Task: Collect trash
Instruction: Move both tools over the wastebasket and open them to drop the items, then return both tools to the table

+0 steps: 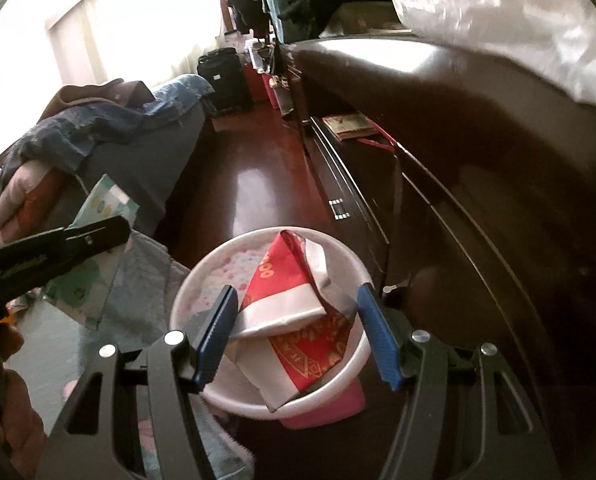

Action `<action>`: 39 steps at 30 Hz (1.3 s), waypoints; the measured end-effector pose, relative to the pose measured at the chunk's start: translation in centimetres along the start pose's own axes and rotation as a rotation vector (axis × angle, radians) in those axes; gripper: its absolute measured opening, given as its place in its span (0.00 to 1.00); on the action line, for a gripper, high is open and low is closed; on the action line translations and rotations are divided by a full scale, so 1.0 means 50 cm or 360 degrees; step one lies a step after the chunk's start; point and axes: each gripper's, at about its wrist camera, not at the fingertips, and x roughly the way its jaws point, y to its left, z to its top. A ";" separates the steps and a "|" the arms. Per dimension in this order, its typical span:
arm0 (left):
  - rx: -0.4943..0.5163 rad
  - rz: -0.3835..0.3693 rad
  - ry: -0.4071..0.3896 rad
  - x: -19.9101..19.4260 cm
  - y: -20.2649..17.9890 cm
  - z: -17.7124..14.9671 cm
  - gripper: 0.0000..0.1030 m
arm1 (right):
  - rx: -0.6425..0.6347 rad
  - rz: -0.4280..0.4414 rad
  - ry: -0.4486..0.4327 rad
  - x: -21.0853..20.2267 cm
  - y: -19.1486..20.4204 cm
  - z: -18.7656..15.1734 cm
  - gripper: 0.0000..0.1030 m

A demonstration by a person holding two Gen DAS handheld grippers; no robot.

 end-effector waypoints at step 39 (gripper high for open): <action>-0.0129 0.0409 -0.0205 -0.152 0.116 -0.023 0.96 | -0.0169 0.0108 0.0027 -0.054 0.126 -0.021 0.92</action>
